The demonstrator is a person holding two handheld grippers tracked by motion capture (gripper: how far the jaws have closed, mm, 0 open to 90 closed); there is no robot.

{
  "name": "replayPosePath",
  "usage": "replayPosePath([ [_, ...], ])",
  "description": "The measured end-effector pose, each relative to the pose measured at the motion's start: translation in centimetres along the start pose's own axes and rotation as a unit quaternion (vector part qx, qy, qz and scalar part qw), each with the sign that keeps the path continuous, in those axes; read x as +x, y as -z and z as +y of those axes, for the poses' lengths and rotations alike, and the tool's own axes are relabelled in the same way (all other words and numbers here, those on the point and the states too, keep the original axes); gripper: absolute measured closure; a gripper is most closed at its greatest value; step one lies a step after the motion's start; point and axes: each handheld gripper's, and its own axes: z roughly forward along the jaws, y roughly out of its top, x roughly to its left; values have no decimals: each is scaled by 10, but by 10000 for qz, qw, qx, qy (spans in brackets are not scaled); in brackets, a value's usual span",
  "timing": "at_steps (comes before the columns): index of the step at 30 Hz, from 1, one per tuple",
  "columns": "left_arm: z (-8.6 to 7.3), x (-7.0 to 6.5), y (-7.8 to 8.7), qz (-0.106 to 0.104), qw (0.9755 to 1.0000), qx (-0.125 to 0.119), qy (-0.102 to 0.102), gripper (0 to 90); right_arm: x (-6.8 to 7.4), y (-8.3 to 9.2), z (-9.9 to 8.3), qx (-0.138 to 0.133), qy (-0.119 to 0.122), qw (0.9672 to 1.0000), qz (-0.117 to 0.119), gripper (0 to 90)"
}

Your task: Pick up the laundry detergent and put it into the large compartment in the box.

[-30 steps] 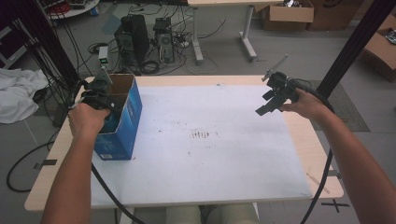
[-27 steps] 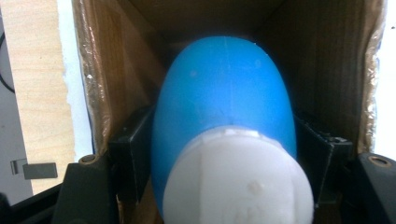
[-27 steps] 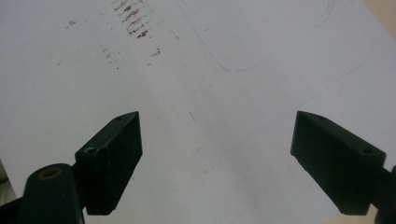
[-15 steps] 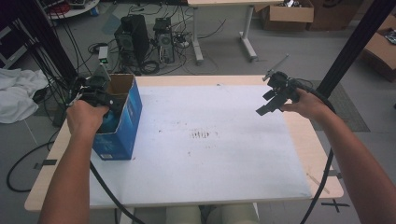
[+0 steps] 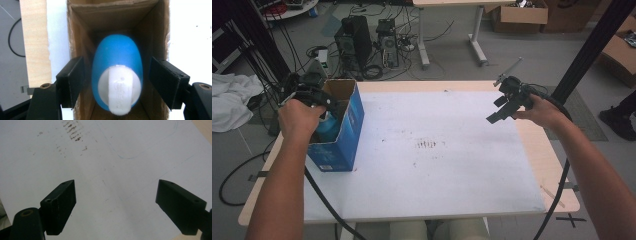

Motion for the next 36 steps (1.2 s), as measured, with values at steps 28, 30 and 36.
replayPosePath([
  [28,9,-41,53,-425,9970,-366,-539,229,4,4,1,-23,18,10000,-2,166],
  [30,10,-48,57,-475,9961,-415,-624,230,5,4,1,-28,6,10000,1,166],
  [36,12,-69,70,-551,9924,-587,-926,229,6,5,2,-29,33,10000,-3,166],
])
